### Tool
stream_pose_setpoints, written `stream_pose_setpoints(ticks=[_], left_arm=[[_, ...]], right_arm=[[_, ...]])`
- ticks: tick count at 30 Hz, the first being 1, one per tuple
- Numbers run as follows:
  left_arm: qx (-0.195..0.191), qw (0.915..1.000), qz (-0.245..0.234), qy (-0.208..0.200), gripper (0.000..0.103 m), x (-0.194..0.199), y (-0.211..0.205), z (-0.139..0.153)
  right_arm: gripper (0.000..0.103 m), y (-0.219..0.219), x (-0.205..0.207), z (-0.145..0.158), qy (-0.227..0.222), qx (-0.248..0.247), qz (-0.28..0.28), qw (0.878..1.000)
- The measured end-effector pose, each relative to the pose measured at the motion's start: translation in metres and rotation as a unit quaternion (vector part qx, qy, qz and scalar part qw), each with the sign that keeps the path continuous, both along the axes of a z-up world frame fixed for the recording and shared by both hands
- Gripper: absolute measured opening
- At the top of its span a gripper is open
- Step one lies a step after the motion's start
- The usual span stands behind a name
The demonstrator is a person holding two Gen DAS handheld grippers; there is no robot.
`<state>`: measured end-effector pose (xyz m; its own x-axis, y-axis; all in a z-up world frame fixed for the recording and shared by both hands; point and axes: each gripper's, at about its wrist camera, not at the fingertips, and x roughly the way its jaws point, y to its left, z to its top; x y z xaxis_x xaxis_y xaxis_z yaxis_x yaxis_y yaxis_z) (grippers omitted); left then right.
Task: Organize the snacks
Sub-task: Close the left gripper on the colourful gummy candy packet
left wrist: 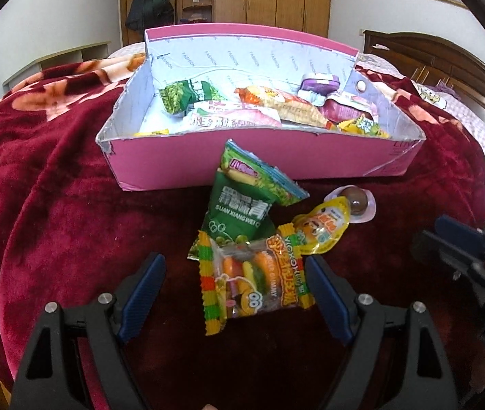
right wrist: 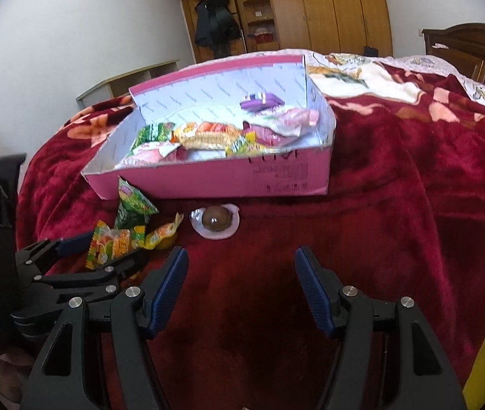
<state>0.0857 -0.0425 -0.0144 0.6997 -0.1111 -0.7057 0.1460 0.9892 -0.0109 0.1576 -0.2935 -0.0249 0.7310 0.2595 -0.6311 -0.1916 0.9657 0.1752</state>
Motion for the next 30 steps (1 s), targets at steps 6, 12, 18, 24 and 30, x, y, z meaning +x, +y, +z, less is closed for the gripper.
stream_pose_setpoints(ticks=[6, 12, 18, 24, 30], left_arm=[[0.011, 0.9999, -0.004, -0.003, 0.080, 0.000, -0.002, -0.002], [0.016, 0.9998, 0.003, -0.009, 0.063, -0.004, 0.001, -0.002], [0.017, 0.9998, -0.006, -0.012, 0.044, -0.010, 0.004, 0.003], [0.013, 0.9997, 0.001, -0.020, 0.043, -0.018, 0.014, 0.012], [0.047, 0.9961, 0.059, -0.047, 0.043, -0.017, 0.040, 0.022]], right_arm=[[0.066, -0.001, 0.000, -0.009, 0.008, 0.003, 0.000, 1.000], [0.067, 0.004, 0.001, -0.016, 0.015, -0.008, -0.004, 1.000], [0.069, 0.003, 0.003, -0.021, 0.017, -0.001, -0.009, 1.000], [0.073, 0.002, 0.005, -0.024, 0.021, 0.012, -0.007, 1.000], [0.084, 0.012, 0.002, -0.024, 0.013, -0.004, 0.005, 1.000]])
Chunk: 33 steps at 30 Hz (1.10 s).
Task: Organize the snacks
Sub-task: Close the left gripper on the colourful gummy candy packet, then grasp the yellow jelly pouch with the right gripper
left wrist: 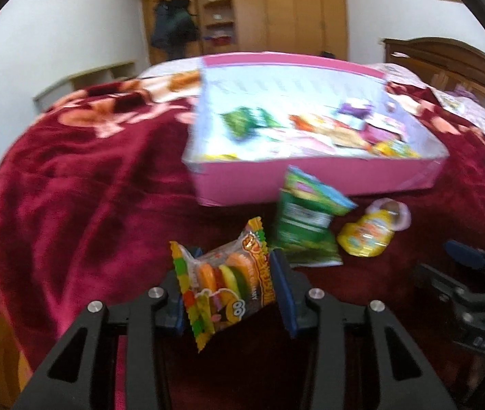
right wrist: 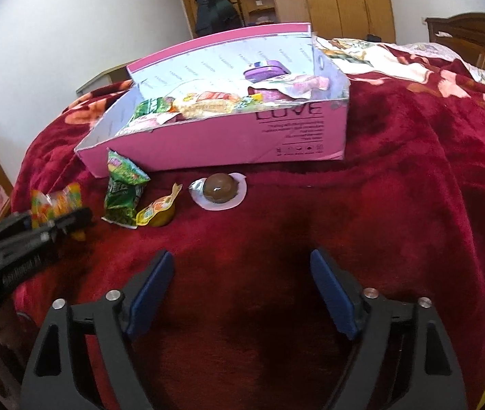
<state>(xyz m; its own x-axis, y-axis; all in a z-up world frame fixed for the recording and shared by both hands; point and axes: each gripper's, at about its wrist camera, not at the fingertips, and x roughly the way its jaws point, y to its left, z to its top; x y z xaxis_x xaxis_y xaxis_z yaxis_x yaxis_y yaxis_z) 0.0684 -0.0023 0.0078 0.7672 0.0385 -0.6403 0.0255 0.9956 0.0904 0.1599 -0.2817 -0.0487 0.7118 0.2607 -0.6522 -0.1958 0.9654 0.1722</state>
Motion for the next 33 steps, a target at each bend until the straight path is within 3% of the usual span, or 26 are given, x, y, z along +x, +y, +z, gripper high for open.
stream_pose_setpoints(ticks=[8, 13, 17, 21, 33], left_arm=[[-0.064, 0.9969, 0.040, 0.022, 0.043, 0.012, 0.038, -0.014], [-0.065, 0.9972, 0.035, 0.015, 0.044, 0.012, 0.038, -0.018], [-0.079, 0.9962, 0.033, 0.014, 0.044, 0.013, 0.041, -0.020], [-0.083, 0.9960, 0.031, 0.012, 0.044, 0.013, 0.042, -0.022], [-0.087, 0.9958, 0.028, 0.006, 0.044, 0.011, 0.042, -0.024]], right_arm=[[0.084, 0.021, -0.009, 0.010, -0.023, -0.005, 0.031, 0.999], [0.083, 0.047, 0.000, 0.010, -0.018, 0.001, 0.068, 0.998], [0.076, 0.061, 0.011, 0.010, -0.010, 0.013, 0.084, 0.996], [0.067, 0.071, 0.025, 0.007, 0.006, 0.020, 0.081, 0.997], [0.059, 0.067, 0.035, 0.000, 0.011, 0.047, 0.062, 0.997]])
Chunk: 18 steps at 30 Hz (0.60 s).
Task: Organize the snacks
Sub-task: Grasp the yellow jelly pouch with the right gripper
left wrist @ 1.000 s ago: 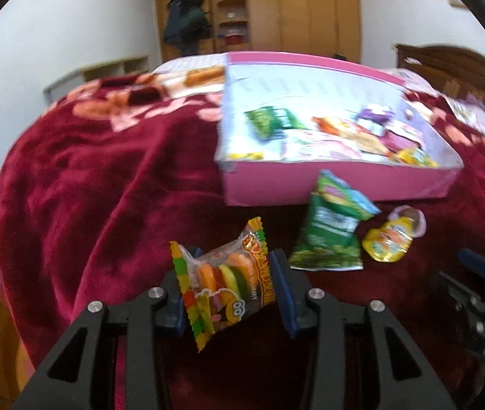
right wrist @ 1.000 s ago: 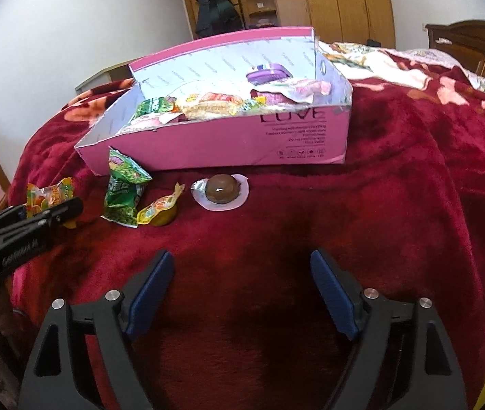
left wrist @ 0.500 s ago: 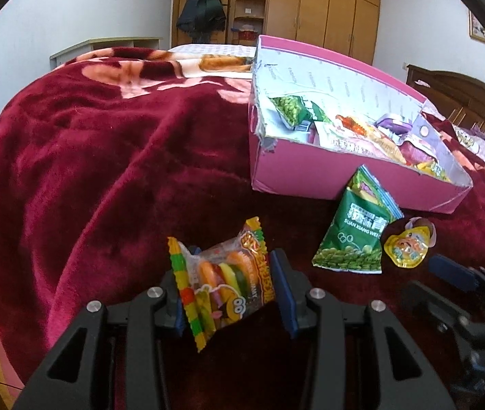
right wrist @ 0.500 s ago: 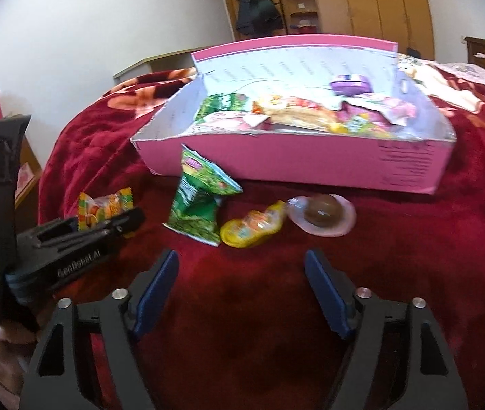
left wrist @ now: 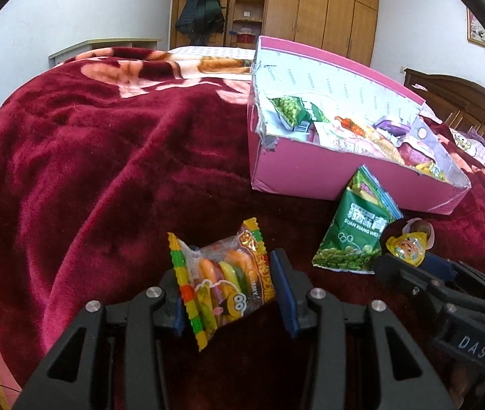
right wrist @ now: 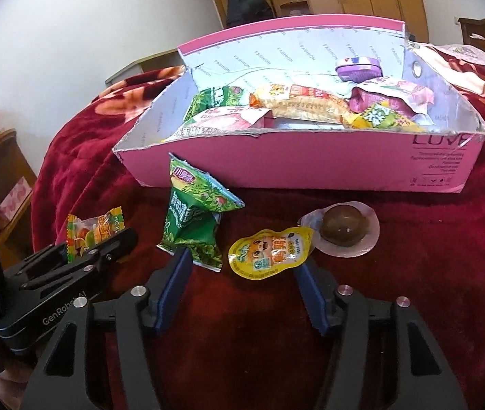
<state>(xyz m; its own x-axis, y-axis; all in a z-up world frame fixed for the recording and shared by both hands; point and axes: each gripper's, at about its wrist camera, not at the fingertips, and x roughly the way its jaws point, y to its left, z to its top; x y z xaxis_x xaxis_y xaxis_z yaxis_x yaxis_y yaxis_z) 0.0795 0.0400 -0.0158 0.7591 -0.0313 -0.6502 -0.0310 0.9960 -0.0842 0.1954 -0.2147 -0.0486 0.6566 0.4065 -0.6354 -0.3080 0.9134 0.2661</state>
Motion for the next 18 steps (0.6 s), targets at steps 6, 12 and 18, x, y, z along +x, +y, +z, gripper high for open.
stream_pose_setpoints(ticks=[6, 12, 18], left_arm=[[0.007, 1.0000, 0.000, -0.001, 0.044, 0.000, -0.002, -0.001], [0.011, 0.9999, 0.000, -0.001, 0.044, -0.001, -0.004, -0.001], [0.006, 1.0000, -0.004, -0.004, 0.044, -0.004, -0.002, 0.003]], right_arm=[[0.053, -0.008, 0.005, -0.001, 0.010, 0.025, -0.010, 1.000], [0.036, -0.017, 0.009, -0.006, 0.018, 0.046, -0.029, 0.998], [0.036, -0.017, 0.003, -0.004, 0.003, 0.049, -0.027, 0.998]])
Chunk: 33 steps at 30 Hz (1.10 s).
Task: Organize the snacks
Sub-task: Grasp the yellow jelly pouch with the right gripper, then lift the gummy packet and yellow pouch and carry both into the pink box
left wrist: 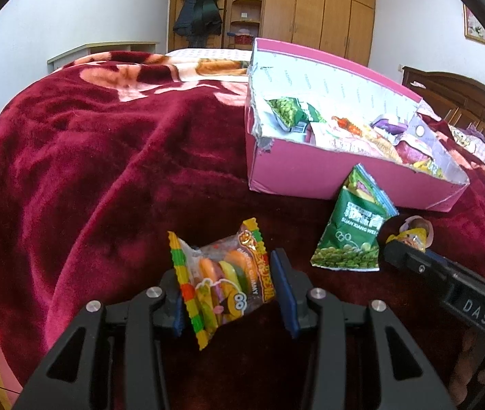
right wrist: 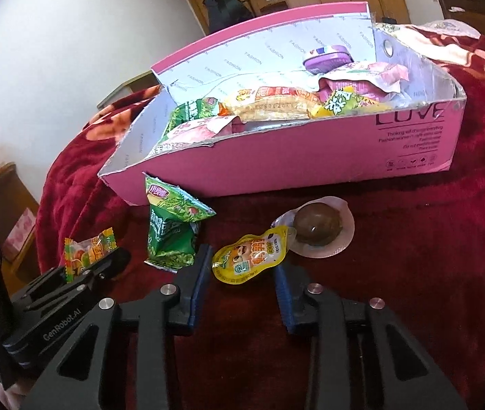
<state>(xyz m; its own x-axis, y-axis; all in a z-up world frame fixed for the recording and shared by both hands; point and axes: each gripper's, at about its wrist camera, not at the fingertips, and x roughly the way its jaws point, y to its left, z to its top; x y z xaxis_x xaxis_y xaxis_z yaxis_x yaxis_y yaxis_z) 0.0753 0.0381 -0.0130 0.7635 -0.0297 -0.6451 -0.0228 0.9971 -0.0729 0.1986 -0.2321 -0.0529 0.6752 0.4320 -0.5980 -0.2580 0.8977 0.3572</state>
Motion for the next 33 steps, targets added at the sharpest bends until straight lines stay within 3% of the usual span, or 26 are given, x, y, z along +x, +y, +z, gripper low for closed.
stream_pose_setpoints(ticks=[6, 15, 33], left_arm=[[-0.004, 1.0000, -0.001, -0.002, 0.044, -0.004, 0.000, 0.007], [-0.004, 0.9998, -0.013, -0.011, 0.044, -0.012, -0.007, 0.023], [0.004, 0.9986, -0.021, -0.048, 0.044, -0.018, -0.024, 0.065]], right_arm=[[0.036, -0.005, -0.012, 0.005, -0.014, 0.010, 0.005, 1.000], [0.036, -0.006, -0.037, 0.019, -0.047, -0.021, 0.016, 0.999], [0.036, -0.023, -0.056, 0.047, -0.071, 0.001, 0.021, 0.997]])
